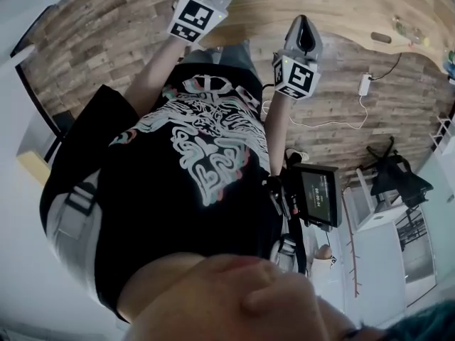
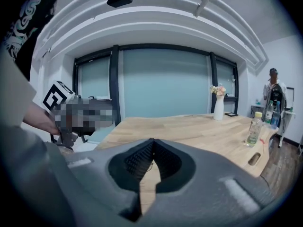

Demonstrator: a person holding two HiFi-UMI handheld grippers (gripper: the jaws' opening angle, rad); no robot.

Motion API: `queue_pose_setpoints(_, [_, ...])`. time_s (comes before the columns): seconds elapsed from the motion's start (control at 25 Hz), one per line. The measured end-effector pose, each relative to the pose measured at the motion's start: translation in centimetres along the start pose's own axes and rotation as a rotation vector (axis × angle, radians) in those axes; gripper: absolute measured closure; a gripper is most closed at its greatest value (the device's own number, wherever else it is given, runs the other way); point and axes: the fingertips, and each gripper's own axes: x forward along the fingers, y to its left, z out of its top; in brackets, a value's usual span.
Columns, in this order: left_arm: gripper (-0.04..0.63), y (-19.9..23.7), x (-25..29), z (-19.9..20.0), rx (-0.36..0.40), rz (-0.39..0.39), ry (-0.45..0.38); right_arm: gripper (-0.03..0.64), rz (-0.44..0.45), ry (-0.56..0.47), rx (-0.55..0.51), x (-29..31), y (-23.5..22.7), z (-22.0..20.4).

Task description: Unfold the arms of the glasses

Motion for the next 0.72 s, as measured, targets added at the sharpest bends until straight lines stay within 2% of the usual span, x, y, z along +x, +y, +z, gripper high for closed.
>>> queue_pose_setpoints(0.72, [0.606, -0.3, 7.3, -4.4, -0.073, -0.030, 0.141, 0.617, 0.098, 0.152, 0.029, 7.3, -1.6, -5.9])
